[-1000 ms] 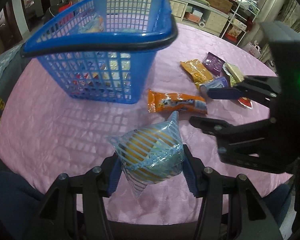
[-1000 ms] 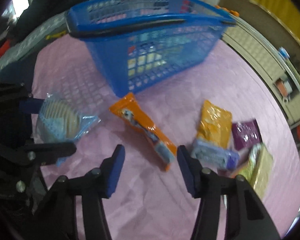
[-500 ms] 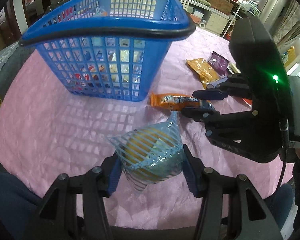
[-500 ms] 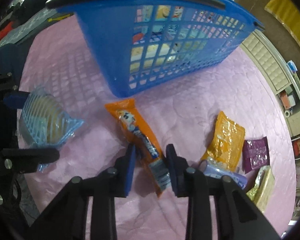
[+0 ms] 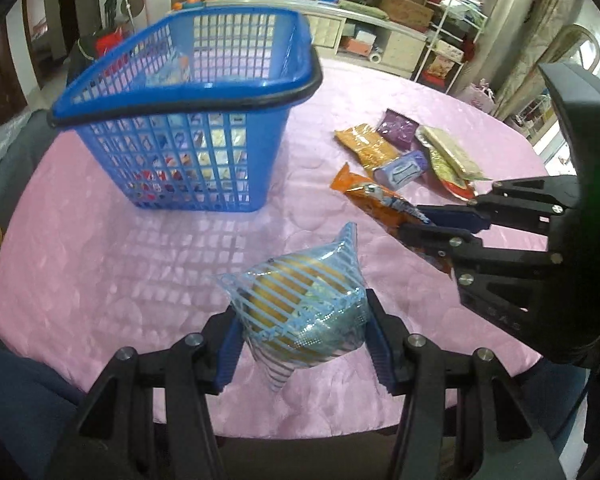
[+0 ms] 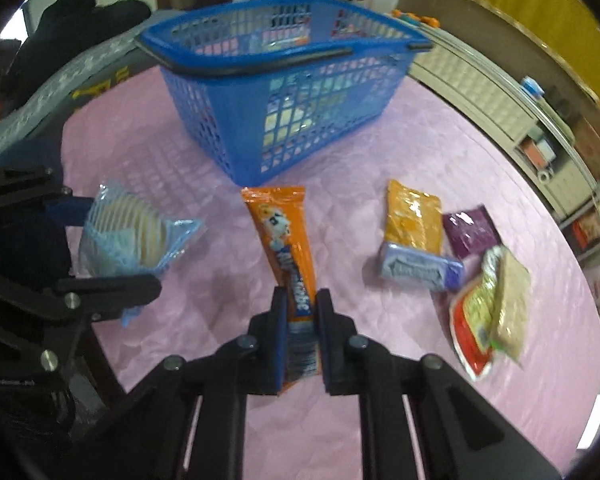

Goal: Organize snacks
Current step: 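Carry the pastry bag and orange candy bar over the basket with both tools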

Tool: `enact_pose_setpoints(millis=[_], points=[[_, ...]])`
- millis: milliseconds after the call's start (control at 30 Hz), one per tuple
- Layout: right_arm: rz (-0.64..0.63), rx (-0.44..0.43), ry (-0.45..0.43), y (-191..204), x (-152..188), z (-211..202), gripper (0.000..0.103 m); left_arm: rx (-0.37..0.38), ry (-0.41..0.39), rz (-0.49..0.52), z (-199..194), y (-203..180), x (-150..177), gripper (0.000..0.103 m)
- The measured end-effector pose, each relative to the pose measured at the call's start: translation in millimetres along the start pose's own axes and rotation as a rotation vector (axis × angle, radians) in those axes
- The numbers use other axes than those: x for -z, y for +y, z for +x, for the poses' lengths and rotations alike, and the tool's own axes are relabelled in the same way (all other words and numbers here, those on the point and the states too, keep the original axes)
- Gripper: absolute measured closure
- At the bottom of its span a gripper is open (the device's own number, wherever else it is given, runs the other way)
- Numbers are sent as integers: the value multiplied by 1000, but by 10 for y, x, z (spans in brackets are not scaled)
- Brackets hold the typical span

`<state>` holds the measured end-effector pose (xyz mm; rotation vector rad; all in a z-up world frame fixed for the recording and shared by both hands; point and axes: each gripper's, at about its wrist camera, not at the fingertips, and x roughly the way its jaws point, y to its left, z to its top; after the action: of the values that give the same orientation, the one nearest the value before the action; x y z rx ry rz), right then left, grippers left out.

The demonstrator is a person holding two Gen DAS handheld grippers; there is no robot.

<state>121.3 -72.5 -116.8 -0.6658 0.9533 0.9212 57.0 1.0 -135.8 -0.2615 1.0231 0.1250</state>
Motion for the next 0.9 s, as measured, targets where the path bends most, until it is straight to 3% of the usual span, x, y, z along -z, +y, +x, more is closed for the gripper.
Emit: enact_pose_setpoints(millis=[333,567,900], points=[[236,12,-83,-112,42,-490,86,1,-130,129,-573,83,-114,51],[402,-32,-177,-114,-271,-800,86,-15,-202,186,-923,357,-567,51],[529,-43,-234,-105,-844,-823,86,-45,-211,221,-907,701,-1052,51]])
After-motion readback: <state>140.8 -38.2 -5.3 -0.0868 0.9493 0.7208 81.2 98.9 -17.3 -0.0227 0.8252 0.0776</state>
